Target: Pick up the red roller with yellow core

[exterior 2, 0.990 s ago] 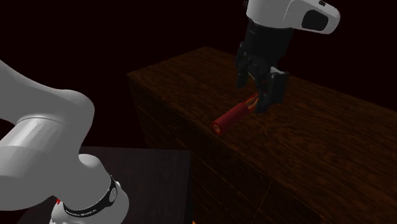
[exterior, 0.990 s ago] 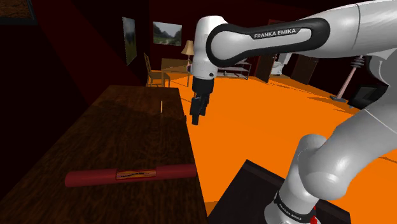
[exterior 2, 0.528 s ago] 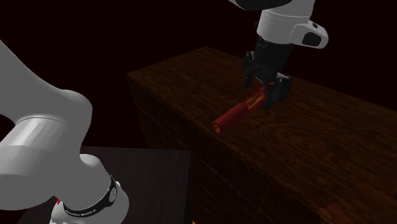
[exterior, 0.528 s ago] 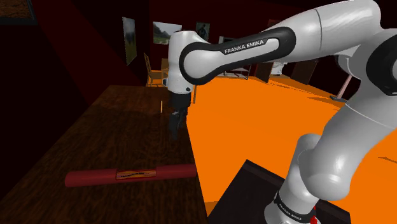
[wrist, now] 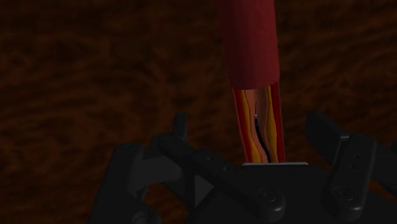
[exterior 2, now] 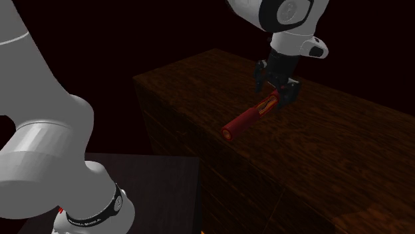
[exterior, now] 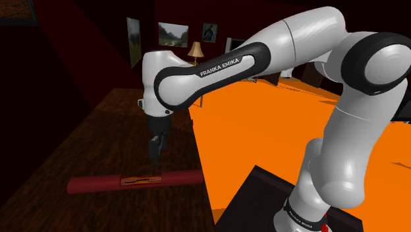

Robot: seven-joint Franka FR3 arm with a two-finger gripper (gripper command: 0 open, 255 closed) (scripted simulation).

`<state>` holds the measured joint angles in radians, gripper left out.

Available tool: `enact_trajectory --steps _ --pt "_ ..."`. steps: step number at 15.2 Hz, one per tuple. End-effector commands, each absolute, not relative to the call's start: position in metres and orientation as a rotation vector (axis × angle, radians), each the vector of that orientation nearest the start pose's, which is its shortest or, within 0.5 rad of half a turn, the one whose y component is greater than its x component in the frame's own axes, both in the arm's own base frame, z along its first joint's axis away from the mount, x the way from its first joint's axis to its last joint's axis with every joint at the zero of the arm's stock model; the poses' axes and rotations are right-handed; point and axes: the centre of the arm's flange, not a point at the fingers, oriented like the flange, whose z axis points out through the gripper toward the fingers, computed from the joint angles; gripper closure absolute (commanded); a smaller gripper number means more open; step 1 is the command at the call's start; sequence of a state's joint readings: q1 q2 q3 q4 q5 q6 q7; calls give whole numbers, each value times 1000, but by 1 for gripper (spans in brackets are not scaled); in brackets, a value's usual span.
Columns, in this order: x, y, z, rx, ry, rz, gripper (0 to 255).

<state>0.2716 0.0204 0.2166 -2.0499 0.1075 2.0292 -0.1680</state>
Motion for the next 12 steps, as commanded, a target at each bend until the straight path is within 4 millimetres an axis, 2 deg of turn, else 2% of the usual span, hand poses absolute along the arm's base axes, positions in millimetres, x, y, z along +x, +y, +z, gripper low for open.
enact_trajectory --steps 1,5,12 --pt "492 284 416 -2886 -969 88 0" --pt "502 329 392 -2840 -1079 95 0" --pt "502 329 355 -2840 -1079 95 0"
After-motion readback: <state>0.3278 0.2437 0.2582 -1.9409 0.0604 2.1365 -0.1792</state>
